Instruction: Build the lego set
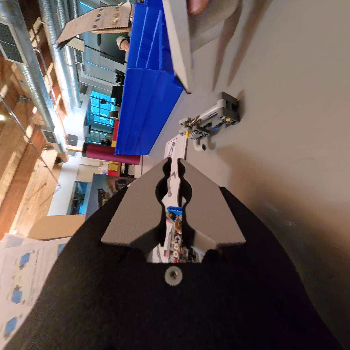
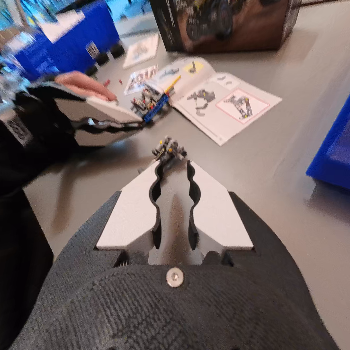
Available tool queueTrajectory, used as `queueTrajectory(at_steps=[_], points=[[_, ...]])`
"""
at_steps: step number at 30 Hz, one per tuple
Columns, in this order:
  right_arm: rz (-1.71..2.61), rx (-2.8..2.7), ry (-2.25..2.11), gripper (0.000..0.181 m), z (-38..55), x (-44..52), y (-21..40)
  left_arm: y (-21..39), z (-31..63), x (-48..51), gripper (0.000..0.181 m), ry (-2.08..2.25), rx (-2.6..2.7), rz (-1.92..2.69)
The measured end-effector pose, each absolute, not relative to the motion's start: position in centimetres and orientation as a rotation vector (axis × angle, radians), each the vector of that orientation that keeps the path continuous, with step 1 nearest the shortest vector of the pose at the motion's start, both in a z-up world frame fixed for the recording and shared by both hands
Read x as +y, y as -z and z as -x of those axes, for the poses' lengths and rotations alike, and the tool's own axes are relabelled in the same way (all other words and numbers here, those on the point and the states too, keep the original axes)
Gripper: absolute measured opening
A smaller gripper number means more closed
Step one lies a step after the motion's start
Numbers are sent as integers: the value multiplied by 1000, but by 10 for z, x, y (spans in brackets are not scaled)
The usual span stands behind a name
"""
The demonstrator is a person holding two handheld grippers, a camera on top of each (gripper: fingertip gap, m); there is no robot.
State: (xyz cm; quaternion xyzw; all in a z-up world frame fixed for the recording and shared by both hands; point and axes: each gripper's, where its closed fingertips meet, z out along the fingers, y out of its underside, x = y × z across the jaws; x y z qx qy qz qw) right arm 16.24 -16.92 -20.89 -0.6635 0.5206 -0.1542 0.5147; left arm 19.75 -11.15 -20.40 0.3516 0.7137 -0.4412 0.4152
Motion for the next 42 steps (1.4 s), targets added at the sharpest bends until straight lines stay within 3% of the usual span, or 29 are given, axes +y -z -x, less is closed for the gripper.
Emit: queueTrajectory(at_steps=[7, 10, 14, 20, 28, 37, 42], points=[[1778, 990, 329, 22, -175, -159, 205, 223, -184, -110, 10, 1207, 2187, -863], [1791, 940, 251, 13, -183, -154, 206, 214, -172, -118, 11, 1402, 2361, -775], [1833, 853, 198, 16, -184, -147, 208, 211, -169, -122, 13, 1483, 2606, -724], [1855, 872, 149, 27, -187, -146, 214, 204, -177, -120, 13, 1644, 2679, -713], [1759, 876, 161, 16, -192, -150, 202, 214, -179, -110, 15, 1694, 2860, -591], [1903, 887, 167, 26, -187, -144, 221, 220, -174, -110, 13, 1630, 2875, -617], [1877, 887, 175, 19, -188, -146, 218, 220, -176, -111, 12, 1624, 2878, -592]])
